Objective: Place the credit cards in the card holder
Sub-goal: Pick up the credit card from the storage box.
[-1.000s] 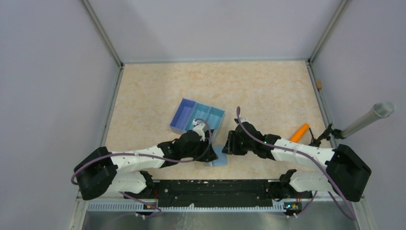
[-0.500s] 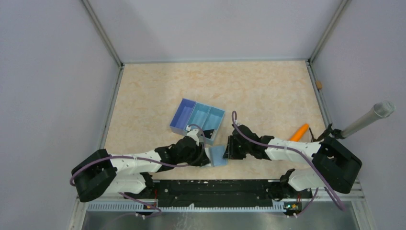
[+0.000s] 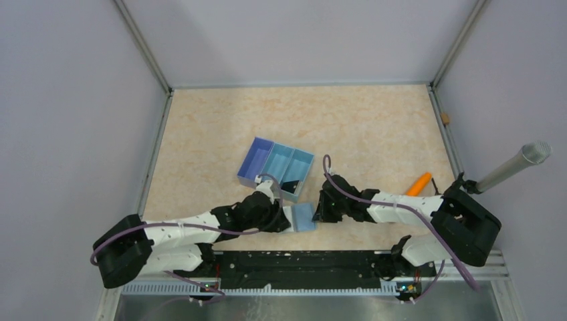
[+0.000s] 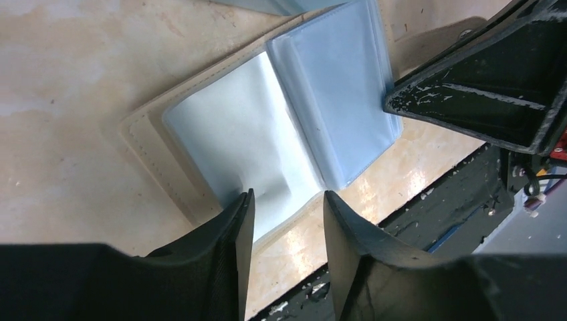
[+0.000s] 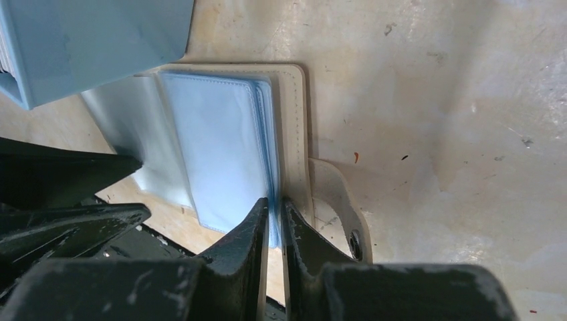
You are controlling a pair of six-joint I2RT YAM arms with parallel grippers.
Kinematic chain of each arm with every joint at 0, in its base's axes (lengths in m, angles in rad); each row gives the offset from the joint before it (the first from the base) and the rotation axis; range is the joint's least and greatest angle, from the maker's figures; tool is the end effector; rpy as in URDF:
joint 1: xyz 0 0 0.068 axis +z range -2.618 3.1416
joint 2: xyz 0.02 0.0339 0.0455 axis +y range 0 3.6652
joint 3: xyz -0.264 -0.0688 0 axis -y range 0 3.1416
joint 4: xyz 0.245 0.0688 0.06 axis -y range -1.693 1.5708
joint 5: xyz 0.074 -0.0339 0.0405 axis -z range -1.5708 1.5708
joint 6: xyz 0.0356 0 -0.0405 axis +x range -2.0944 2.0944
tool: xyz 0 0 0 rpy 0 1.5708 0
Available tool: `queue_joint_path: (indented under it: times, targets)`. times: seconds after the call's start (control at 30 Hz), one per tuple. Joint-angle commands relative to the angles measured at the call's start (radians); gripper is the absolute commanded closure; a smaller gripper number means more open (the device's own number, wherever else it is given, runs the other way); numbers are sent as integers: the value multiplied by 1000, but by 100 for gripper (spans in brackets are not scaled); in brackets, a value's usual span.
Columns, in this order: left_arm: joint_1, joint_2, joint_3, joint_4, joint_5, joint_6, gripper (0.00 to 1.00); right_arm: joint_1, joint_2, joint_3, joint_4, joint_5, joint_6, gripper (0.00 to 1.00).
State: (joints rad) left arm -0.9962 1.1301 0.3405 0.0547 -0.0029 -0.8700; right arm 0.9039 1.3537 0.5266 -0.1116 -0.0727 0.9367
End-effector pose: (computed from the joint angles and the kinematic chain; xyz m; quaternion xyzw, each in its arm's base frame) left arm 0.1109 -0.1710 0.1471 0.0570 0.9121 -0.3253 0.2427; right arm 0.1451 0.1885 0.1433 0.0043 0.9499 0.2681 0.1606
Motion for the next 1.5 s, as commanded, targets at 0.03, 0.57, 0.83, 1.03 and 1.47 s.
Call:
queue_joint_path:
  times: [0.03,0.57,0.83,1.03,1.47]
  targets:
    - [5,-106,130,-206,-80,77,47,15,47,2,-79,68,7,90]
    - [208,198,548,-239,95,338,34,14,-38,-10,-44,63,3,86]
    - [228,342,593,-220,129,382,29,14,-66,-37,-23,55,15,84]
    - [228,395,617,-234,129,407,24,14,-62,-52,1,45,22,84]
    - [225,401,597,-208,225,383,38,15,-56,-60,18,37,28,84]
